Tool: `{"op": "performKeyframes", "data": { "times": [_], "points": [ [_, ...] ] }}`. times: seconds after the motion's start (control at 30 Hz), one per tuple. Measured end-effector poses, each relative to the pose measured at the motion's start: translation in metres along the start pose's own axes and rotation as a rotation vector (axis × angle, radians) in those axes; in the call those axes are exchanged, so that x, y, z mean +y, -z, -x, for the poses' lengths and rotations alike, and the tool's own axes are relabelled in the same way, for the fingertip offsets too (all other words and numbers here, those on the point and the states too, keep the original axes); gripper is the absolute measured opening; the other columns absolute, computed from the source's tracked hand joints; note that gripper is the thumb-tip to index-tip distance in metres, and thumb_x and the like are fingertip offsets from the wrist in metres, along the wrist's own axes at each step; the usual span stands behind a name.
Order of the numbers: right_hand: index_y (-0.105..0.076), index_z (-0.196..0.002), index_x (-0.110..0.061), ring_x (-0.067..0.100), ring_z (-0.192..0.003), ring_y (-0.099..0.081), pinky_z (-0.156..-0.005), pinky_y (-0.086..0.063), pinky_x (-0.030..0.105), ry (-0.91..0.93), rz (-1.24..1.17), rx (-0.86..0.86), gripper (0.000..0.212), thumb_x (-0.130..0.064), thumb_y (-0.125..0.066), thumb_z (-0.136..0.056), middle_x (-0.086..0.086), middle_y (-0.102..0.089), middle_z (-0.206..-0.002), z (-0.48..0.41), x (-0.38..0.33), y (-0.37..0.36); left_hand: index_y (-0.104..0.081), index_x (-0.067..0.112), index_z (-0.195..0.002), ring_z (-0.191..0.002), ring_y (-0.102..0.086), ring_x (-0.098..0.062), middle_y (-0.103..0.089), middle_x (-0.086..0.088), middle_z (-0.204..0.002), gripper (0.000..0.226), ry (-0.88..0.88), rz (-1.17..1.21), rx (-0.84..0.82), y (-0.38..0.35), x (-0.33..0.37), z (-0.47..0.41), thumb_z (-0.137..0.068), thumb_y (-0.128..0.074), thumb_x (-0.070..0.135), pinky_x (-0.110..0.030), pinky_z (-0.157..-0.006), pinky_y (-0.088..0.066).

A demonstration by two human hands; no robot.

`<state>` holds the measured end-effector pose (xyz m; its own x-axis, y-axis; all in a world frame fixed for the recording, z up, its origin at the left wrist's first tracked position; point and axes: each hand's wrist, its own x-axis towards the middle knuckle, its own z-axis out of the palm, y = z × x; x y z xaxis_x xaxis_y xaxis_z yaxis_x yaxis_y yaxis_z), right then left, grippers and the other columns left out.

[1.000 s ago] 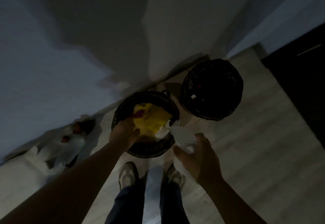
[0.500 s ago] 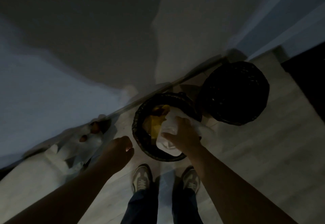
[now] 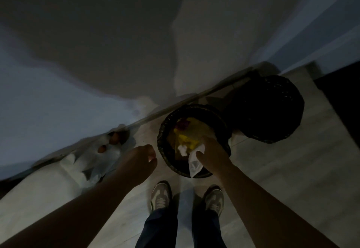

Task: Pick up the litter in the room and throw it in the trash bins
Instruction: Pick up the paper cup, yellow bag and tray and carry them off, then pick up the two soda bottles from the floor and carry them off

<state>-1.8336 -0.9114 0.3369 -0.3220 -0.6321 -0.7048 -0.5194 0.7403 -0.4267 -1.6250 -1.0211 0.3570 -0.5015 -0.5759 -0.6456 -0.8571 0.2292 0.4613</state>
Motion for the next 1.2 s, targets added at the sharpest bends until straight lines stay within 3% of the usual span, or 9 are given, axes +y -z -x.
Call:
{"op": "performKeyframes", "data": {
  "times": [0.1, 0.23, 0.4, 0.57, 0.73, 0.83, 0.93, 1.2],
  "points": [
    [-0.042, -0.135, -0.009, 0.026, -0.125, -0.047, -0.099, -0.041, 0.032, 0.020, 0.170, -0.026, 0.044, -0.020, -0.053, -0.094, 0.012, -0.051, -0.132, 0.008, -0.004, 0.004, -0.061, 0.020, -0.106, -0.093, -0.064, -0.011, -0.066, 0.001, -0.103, 0.016, -0.024, -0.021, -0.005, 0.004, 0.001, 0.009, -0.091, -0.058, 0.026, -0.034, -0.083, -0.057],
    [-0.048, -0.126, -0.012, 0.026, -0.119, -0.050, -0.096, -0.042, 0.034, 0.075, 0.278, -0.032, 0.036, -0.023, -0.056, -0.092, 0.009, -0.052, -0.126, 0.028, -0.016, 0.016, -0.060, 0.020, -0.108, -0.096, -0.062, -0.011, -0.064, 0.000, -0.106, 0.018, -0.028, -0.056, -0.022, 0.019, 0.009, 0.029, -0.091, -0.056, 0.026, -0.033, -0.085, -0.055],
    [-0.048, -0.127, -0.010, 0.026, -0.120, -0.049, -0.096, -0.041, 0.031, 0.160, 0.339, -0.041, 0.038, -0.021, -0.054, -0.092, 0.010, -0.051, -0.128, 0.071, -0.041, 0.045, -0.056, 0.021, -0.113, -0.092, -0.055, -0.007, -0.060, 0.001, -0.111, 0.021, -0.025, -0.116, 0.010, 0.055, 0.027, 0.072, -0.092, -0.054, 0.028, -0.015, -0.071, -0.045],
    [-0.046, -0.136, -0.013, 0.023, -0.124, -0.049, -0.098, -0.039, 0.026, 0.251, 0.368, -0.044, 0.045, -0.022, -0.053, -0.092, 0.010, -0.052, -0.132, 0.138, -0.083, 0.083, -0.057, 0.023, -0.112, -0.099, -0.059, -0.012, -0.062, 0.001, -0.110, 0.022, 0.055, -0.114, 0.055, 0.098, 0.064, 0.142, -0.091, -0.056, 0.030, -0.028, -0.085, -0.053],
    [-0.039, -0.142, -0.015, 0.028, -0.126, -0.047, -0.099, -0.040, 0.029, 0.364, 0.499, -0.126, 0.057, -0.028, -0.057, -0.089, 0.010, -0.049, -0.137, 0.207, -0.137, 0.130, -0.056, 0.024, -0.115, -0.099, -0.059, -0.013, -0.062, 0.001, -0.113, 0.026, 0.083, -0.114, 0.165, 0.136, 0.100, 0.227, -0.091, -0.054, 0.032, -0.025, -0.082, -0.051],
    [-0.050, -0.128, -0.016, 0.028, -0.120, -0.049, -0.092, -0.045, 0.031, 0.526, 0.582, -0.109, 0.042, -0.026, -0.056, -0.088, 0.006, -0.053, -0.128, 0.251, -0.171, 0.159, -0.056, 0.023, -0.118, -0.105, -0.058, -0.015, -0.060, 0.002, -0.118, 0.029, 0.113, -0.099, 0.241, 0.159, 0.121, 0.285, -0.091, -0.054, 0.033, -0.024, -0.085, -0.047],
    [-0.054, -0.119, -0.020, 0.019, -0.106, -0.057, -0.076, -0.045, 0.023, 0.647, 0.569, -0.078, 0.031, -0.026, -0.055, -0.088, -0.003, -0.057, -0.115, 0.296, -0.206, 0.180, -0.057, 0.022, -0.118, -0.107, -0.057, -0.016, -0.060, 0.002, -0.119, 0.031, 0.149, -0.103, 0.364, 0.178, 0.131, 0.344, -0.091, -0.054, 0.037, -0.023, -0.086, -0.042],
    [-0.054, -0.122, -0.021, 0.015, -0.104, -0.055, -0.088, -0.047, 0.029, 1.000, 0.731, -0.158, 0.036, -0.028, -0.058, -0.088, -0.002, -0.055, -0.119, 0.401, -0.311, 0.190, -0.055, 0.029, -0.122, -0.097, -0.059, -0.008, -0.062, 0.012, -0.116, 0.034, 0.329, 0.028, 0.664, 0.199, 0.124, 0.485, -0.090, -0.054, 0.042, -0.016, -0.079, -0.039]
  ]
}}
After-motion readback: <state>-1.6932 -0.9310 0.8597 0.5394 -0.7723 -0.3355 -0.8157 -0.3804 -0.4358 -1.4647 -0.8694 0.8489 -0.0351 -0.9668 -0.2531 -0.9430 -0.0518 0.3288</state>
